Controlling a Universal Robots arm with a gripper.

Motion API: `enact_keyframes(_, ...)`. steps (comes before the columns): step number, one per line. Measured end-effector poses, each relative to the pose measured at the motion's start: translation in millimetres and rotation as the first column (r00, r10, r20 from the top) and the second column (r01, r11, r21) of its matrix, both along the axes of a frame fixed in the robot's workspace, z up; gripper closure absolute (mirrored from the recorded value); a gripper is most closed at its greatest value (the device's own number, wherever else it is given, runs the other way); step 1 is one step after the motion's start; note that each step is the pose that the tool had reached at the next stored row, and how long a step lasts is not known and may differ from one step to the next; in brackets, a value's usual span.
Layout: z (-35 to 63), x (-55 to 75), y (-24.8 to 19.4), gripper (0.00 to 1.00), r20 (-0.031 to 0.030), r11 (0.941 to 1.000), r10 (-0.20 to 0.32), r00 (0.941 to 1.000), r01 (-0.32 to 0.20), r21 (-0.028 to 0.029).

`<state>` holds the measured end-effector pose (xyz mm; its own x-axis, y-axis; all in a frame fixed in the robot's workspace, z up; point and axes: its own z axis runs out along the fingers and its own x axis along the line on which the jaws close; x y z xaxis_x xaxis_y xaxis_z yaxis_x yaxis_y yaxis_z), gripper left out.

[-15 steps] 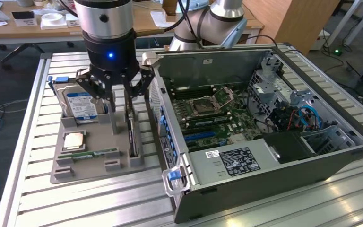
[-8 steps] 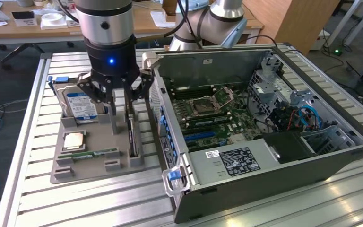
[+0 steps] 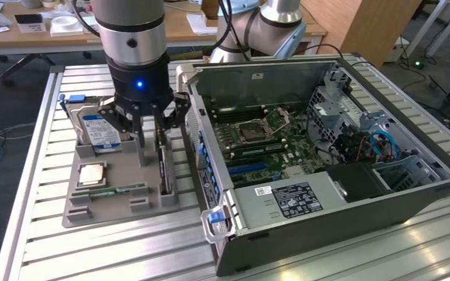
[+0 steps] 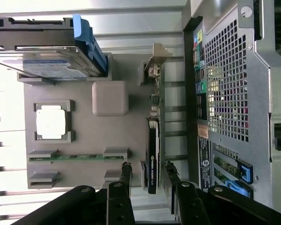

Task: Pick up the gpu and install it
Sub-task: 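Pick up the gpu and move the gpu toward the slot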

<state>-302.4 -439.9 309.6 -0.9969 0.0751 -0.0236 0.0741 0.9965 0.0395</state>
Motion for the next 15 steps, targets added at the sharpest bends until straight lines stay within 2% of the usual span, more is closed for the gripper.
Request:
enact_keyframes(10,-1.7,5.1,0.0,0.58,0.0002,1.0000,0.000,1.0000,0.000,-0.0003)
enact_keyframes(15,-9.4,6.3,0.1,0.58,0.0002,1.0000,0.000,1.0000,0.000,-0.0003)
